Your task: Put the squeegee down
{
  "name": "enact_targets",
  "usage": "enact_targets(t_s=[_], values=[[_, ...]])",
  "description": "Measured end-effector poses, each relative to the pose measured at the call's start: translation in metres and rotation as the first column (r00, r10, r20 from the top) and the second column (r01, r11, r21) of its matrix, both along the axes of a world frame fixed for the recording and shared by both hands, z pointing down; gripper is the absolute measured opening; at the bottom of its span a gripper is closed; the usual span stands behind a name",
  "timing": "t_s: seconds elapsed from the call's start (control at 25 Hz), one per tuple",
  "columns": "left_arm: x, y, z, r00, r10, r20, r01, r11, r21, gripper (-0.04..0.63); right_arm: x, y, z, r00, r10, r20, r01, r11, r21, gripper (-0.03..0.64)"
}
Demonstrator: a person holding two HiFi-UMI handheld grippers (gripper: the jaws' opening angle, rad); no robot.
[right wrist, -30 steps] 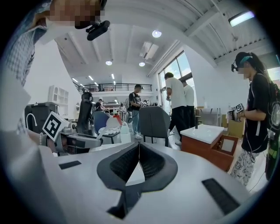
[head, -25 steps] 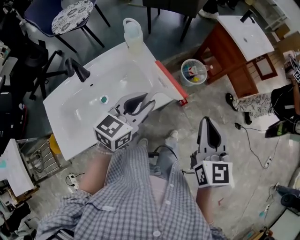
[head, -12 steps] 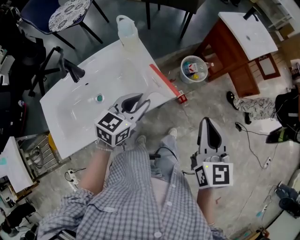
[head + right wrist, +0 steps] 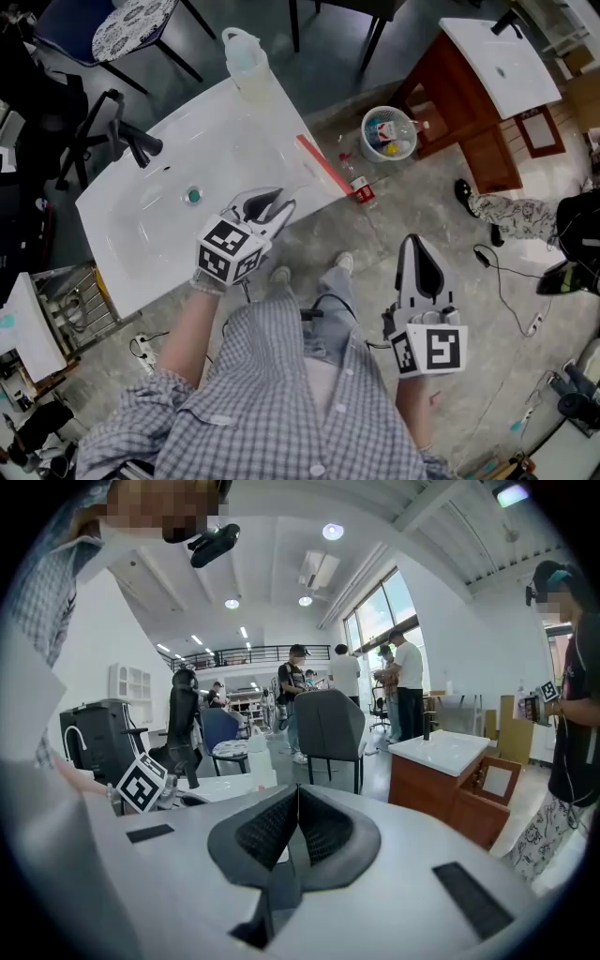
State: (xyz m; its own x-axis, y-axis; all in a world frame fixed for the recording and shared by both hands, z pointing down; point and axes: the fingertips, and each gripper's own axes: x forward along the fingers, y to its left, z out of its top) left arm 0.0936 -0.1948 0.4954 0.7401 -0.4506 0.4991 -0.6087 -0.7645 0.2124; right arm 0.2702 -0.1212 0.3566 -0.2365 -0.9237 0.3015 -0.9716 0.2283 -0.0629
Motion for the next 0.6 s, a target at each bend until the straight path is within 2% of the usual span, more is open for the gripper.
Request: enact_targets(t_s=[0.32,0.6], values=[[-0.001,0.0,0.028,0.995,0.013,0.095,-0.01,0.999,-0.031,0.114,0.008,-0.007,0.004,1.0,-0.007,-0.002,0.007,1.0,-0.013,0.009],[-0.003,0.0,0.042,0.98,0.036,0.197,-0.031,0.999,-0.03,0.114,0.014,-0.011,0.007,1.0,-0.011,0.005,0.011,1.0,-0.023,0.01]])
